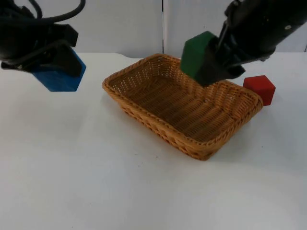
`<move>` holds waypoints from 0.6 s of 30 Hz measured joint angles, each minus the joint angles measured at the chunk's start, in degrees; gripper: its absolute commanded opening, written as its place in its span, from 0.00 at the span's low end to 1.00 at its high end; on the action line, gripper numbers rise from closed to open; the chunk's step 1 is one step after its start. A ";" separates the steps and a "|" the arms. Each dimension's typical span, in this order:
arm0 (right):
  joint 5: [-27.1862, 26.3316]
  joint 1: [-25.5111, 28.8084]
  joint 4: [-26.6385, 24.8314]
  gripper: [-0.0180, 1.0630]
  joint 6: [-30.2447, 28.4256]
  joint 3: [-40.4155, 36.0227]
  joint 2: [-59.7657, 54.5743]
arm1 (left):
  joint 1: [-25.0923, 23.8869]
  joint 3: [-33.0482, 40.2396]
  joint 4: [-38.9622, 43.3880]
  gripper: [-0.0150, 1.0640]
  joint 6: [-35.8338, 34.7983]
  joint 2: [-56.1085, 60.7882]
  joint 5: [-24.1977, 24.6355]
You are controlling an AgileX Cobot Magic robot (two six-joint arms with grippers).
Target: Pick up one cube with each hand and place exactly two cubes into the same basket, leaving the remaining cube outside.
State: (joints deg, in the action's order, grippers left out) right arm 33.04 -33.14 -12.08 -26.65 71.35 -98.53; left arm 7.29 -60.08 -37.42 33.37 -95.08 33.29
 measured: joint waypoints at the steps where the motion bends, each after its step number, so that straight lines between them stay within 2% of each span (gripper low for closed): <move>1: -0.30 0.58 0.00 0.01 0.00 0.00 0.00 | 0.56 -1.12 -0.63 0.01 0.48 -1.00 0.00; 8: -3.15 1.80 0.00 0.01 0.03 0.00 -0.11 | 4.59 -9.11 -1.64 0.01 1.25 -8.09 0.26; 18: -4.31 3.15 0.12 0.01 0.03 3.74 -6.95 | 5.97 -17.78 -1.64 0.01 1.76 -16.02 0.63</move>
State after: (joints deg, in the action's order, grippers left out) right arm 28.73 -29.99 -11.95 -26.61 75.09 -105.49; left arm 13.27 -77.86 -39.06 35.13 -111.10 33.92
